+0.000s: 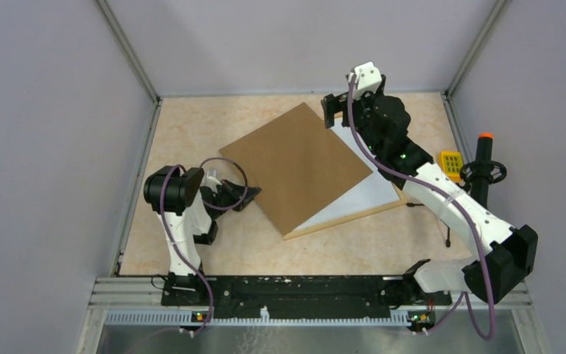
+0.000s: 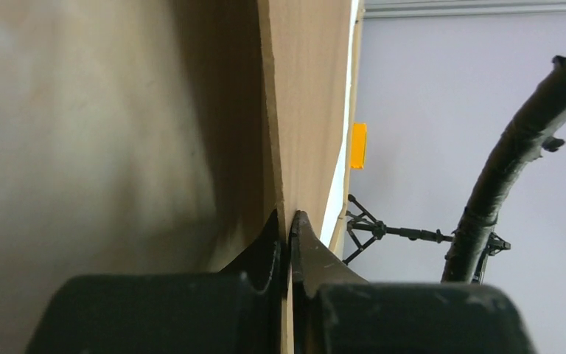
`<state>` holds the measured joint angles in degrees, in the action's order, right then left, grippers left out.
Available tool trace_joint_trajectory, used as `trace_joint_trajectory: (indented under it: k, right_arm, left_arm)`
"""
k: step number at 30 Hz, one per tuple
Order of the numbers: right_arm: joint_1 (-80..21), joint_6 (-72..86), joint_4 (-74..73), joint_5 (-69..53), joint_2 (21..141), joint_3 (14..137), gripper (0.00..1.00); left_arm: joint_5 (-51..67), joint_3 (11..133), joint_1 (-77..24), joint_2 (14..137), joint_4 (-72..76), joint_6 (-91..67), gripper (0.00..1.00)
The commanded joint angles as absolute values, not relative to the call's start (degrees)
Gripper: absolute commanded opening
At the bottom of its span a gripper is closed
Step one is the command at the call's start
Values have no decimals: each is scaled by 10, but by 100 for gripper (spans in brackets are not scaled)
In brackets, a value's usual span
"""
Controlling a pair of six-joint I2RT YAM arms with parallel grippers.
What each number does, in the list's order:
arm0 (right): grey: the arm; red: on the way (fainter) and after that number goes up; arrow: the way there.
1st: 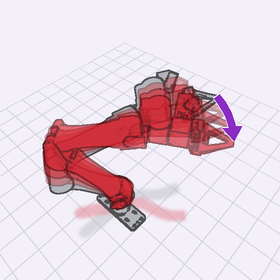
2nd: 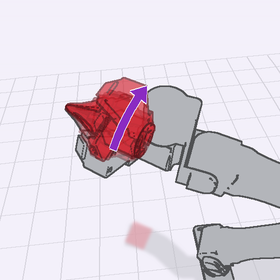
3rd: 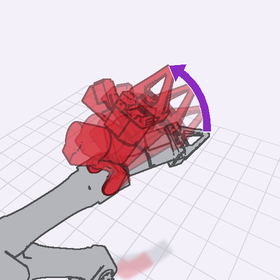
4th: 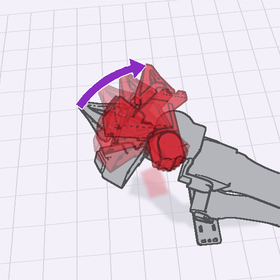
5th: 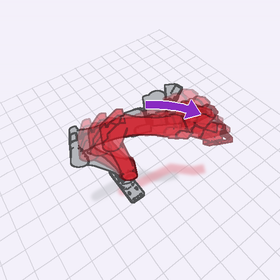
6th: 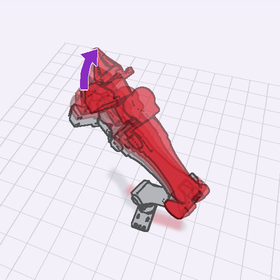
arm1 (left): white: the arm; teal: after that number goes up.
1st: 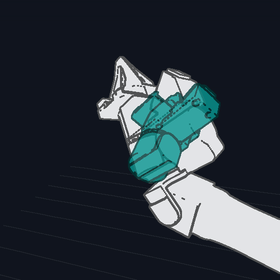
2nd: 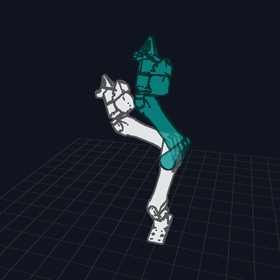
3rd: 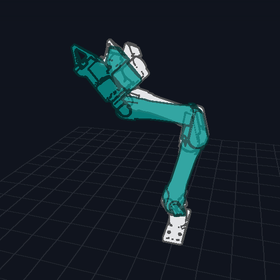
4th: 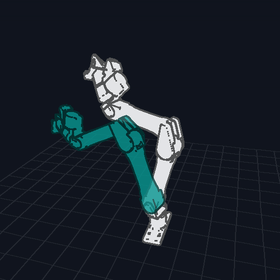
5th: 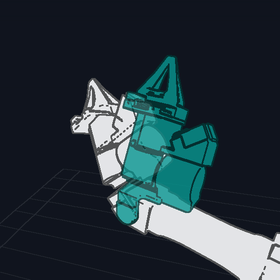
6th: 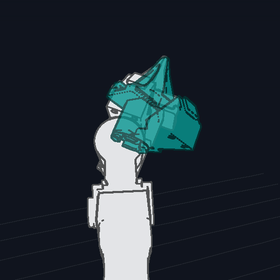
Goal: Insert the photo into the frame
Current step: Pick up the photo frame item from the photo frame.
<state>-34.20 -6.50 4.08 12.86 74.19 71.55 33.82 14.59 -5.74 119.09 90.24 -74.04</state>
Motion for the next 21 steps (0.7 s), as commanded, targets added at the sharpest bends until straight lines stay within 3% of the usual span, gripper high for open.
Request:
trace_joint_trajectory:
  k: [1, 11, 16, 21]
  right_arm:
    - [-335, -74, 69, 135, 727, 713, 99]
    - [-335, -67, 61, 128, 718, 714, 99]
    - [-334, -70, 68, 134, 707, 704, 99]
    - [-335, -78, 63, 142, 715, 707, 99]
  left_arm:
    - [316, 167, -57, 1176, 907, -721, 0]
    - [523, 239, -5, 1039, 771, -784, 0]
    - [630, 322, 43, 948, 544, -703, 0]
    - [716, 396, 77, 924, 409, -628, 0]
